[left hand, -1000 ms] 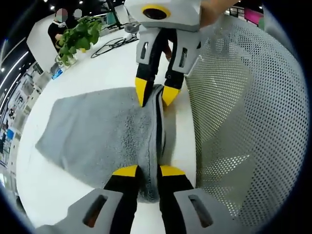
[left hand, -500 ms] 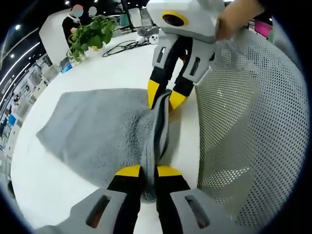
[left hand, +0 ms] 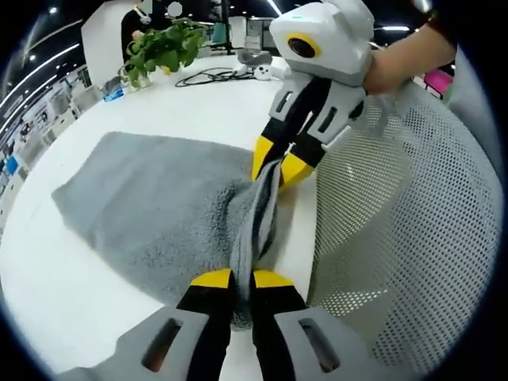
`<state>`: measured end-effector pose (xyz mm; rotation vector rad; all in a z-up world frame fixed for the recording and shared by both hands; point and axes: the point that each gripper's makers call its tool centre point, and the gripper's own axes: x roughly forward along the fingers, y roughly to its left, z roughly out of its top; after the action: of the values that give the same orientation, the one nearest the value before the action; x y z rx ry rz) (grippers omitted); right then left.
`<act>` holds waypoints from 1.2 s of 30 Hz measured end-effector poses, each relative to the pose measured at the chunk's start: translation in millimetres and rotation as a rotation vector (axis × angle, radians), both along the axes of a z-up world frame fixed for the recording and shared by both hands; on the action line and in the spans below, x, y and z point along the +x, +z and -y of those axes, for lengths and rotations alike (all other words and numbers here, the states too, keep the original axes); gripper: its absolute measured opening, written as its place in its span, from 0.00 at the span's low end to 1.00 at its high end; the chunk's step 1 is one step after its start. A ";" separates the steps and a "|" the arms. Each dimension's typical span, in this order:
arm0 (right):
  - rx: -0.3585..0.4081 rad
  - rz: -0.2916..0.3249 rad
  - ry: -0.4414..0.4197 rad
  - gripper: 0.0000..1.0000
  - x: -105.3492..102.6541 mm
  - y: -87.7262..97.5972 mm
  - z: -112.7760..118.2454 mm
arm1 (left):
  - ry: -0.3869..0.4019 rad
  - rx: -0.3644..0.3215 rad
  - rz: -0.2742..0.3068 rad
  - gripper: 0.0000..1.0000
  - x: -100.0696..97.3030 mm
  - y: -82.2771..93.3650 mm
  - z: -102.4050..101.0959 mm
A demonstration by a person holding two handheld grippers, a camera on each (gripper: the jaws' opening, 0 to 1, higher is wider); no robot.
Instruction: Fold the towel on the table until its edges align and the towel forms a compact rectangular stack.
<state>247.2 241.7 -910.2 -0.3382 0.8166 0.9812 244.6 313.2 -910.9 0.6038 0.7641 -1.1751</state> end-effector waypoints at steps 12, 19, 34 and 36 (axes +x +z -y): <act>-0.004 -0.077 0.069 0.08 -22.9 1.3 0.8 | 0.011 0.014 -0.001 0.07 -25.5 -0.4 1.4; 0.006 -0.105 0.101 0.07 -33.6 11.5 -1.7 | 0.003 0.021 -0.049 0.06 -35.2 8.0 -0.6; 0.114 -0.061 0.036 0.05 -25.3 58.7 -4.8 | 0.023 -0.038 0.014 0.06 -23.0 60.6 -4.0; 0.123 -0.055 0.034 0.05 -22.5 65.0 -5.0 | 0.024 -0.042 0.025 0.06 -20.1 65.6 -4.4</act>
<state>224.8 246.7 -845.1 -0.2203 0.7983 1.0712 224.4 317.6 -845.3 0.5716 0.7222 -1.1570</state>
